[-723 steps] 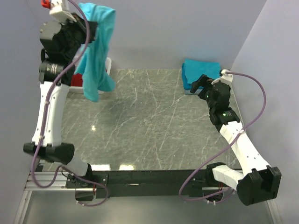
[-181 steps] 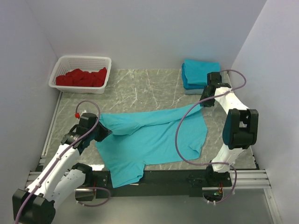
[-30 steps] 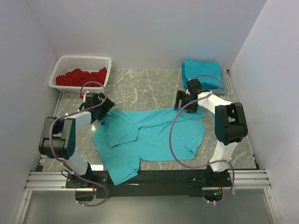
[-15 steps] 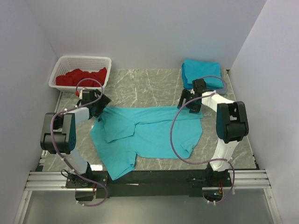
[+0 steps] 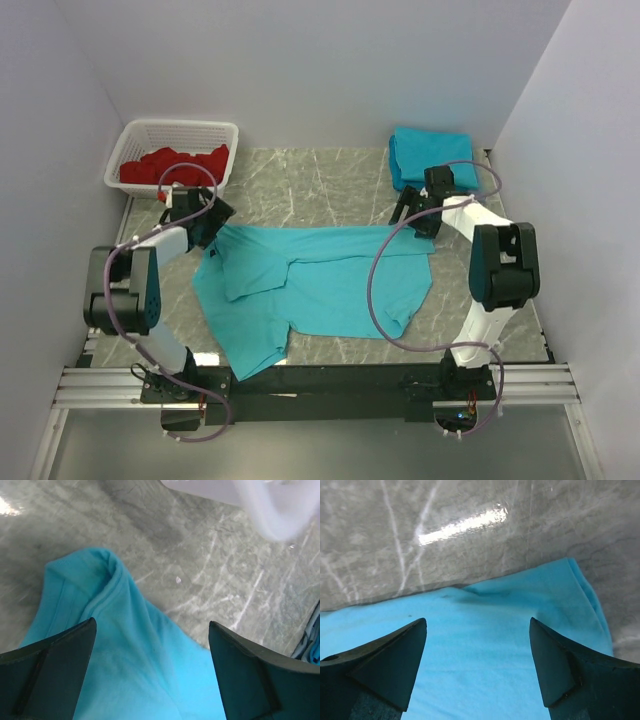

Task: Fold and stack the t-shirts
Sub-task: Fold the tshirt

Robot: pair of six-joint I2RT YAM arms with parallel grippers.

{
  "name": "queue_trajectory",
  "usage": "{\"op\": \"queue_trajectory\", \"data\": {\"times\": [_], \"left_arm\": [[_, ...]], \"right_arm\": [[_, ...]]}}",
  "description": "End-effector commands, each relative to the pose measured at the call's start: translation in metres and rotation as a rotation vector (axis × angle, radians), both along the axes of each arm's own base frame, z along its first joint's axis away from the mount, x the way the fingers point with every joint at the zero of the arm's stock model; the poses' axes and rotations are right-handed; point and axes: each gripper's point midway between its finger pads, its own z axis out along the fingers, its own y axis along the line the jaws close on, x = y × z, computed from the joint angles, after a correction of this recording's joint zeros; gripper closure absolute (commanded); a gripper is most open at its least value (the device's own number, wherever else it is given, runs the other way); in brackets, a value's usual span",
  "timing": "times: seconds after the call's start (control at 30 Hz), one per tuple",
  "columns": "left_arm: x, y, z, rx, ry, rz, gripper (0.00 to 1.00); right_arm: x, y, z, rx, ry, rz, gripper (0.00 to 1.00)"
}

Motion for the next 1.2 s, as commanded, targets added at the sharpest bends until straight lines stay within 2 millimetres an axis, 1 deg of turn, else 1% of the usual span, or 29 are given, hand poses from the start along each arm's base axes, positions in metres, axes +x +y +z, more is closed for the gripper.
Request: {"op": "queue_trajectory", "data": {"times": [0.0,0.03,0.07,0.1,0.13,0.17,0.2,0.23,0.27,0.3,0.33,0.37,0.4,0.43,0.47,0.5,0.53,0.57,0.6,0.63,0.67,0.77,0.8,0.83,0.87,0.97,1.07,1.1,1.17], "left_arm": [[-0.008,0.004,0.047,0.036,-0.086,-0.019,0.01],[-0.014,0.002,0.051,0.035,-0.08,-0.03,0.01],[-0.024,0.0,0.064,0.037,-0.091,-0.041,0.01],[-0.032,-0.006,0.068,0.046,-0.09,-0.064,0.01],[-0.04,-0.01,0.085,0.054,-0.124,-0.076,0.0],[-0.05,-0.014,0.083,0.065,-0.111,-0.086,0.01],[-0.066,-0.025,0.078,0.075,-0.073,-0.123,0.0],[-0.077,-0.032,0.089,0.077,-0.1,-0.146,0.01],[-0.092,-0.038,0.075,0.079,-0.068,-0.17,0.01],[-0.107,-0.049,0.068,0.065,-0.038,-0.195,0.01],[-0.12,-0.058,0.069,0.046,-0.042,-0.231,0.01],[-0.137,-0.063,0.053,0.037,0.001,-0.256,0.01],[-0.159,-0.08,0.043,0.025,0.059,-0.307,0.01],[-0.173,-0.087,0.043,0.021,0.073,-0.335,0.01],[-0.187,-0.09,0.036,0.038,0.106,-0.346,0.01],[-0.209,-0.109,0.032,0.016,0.151,-0.399,0.01],[-0.229,-0.106,0.026,0.036,0.205,-0.396,0.01],[-0.244,-0.105,0.02,0.052,0.246,-0.398,0.01],[-0.262,-0.115,0.017,0.036,0.288,-0.41,0.01],[-0.282,-0.108,0.01,0.055,0.358,-0.403,0.01],[-0.299,-0.113,0.007,0.047,0.401,-0.398,0.01],[-0.329,-0.11,0.004,0.071,0.496,-0.389,0.01],[-0.339,-0.113,0.004,0.076,0.513,-0.392,0.01],[-0.344,-0.114,0.005,0.087,0.528,-0.394,0.01],[-0.355,-0.111,0.001,0.118,0.561,-0.408,0.02],[-0.374,-0.106,-0.015,0.159,0.655,-0.416,0.08],[-0.385,-0.107,-0.028,0.148,0.703,-0.43,0.2],[-0.385,-0.11,-0.028,0.132,0.695,-0.435,0.31],[-0.384,-0.107,-0.028,0.129,0.682,-0.412,0.41]], "right_arm": [[0.009,-0.004,0.052,-0.046,-0.151,-0.012,0.11],[0.009,-0.004,0.058,-0.063,-0.165,-0.011,0.1],[0.005,-0.004,0.067,-0.081,-0.182,-0.01,0.1],[0.001,0.003,0.071,-0.095,-0.192,0.003,0.1],[-0.001,0.003,0.074,-0.121,-0.201,-0.009,0.1],[-0.007,0.007,0.079,-0.123,-0.209,-0.003,0.1],[-0.011,0.018,0.079,-0.135,-0.212,0.019,0.1],[-0.015,0.022,0.078,-0.144,-0.211,0.026,0.1],[-0.017,0.025,0.08,-0.159,-0.216,0.03,0.1],[-0.02,0.037,0.08,-0.156,-0.218,0.057,0.1],[-0.02,0.043,0.082,-0.151,-0.225,0.074,0.1],[-0.019,0.051,0.082,-0.133,-0.226,0.093,0.1],[-0.018,0.055,0.083,-0.126,-0.232,0.102,0.1],[-0.017,0.06,0.085,-0.119,-0.239,0.115,0.1],[-0.018,0.064,0.083,-0.114,-0.236,0.125,0.1],[-0.018,0.066,0.083,-0.111,-0.234,0.132,0.1],[-0.02,0.067,0.082,-0.114,-0.232,0.139,0.1],[-0.02,0.068,0.081,-0.112,-0.234,0.143,0.1],[-0.022,0.069,0.079,-0.113,-0.228,0.15,0.1],[-0.023,0.068,0.077,-0.117,-0.224,0.15,0.1],[-0.023,0.067,0.077,-0.12,-0.224,0.144,0.1],[-0.025,0.064,0.075,-0.131,-0.218,0.144,0.1],[-0.025,0.065,0.076,-0.132,-0.222,0.145,0.1],[-0.026,0.065,0.074,-0.131,-0.219,0.151,0.1],[-0.026,0.065,0.075,-0.129,-0.222,0.15,0.1],[-0.027,0.065,0.074,-0.132,-0.219,0.153,0.1],[-0.027,0.064,0.073,-0.134,-0.213,0.152,0.1],[-0.028,0.065,0.072,-0.132,-0.212,0.159,0.1],[-0.03,0.066,0.072,-0.127,-0.208,0.161,0.1]]}}
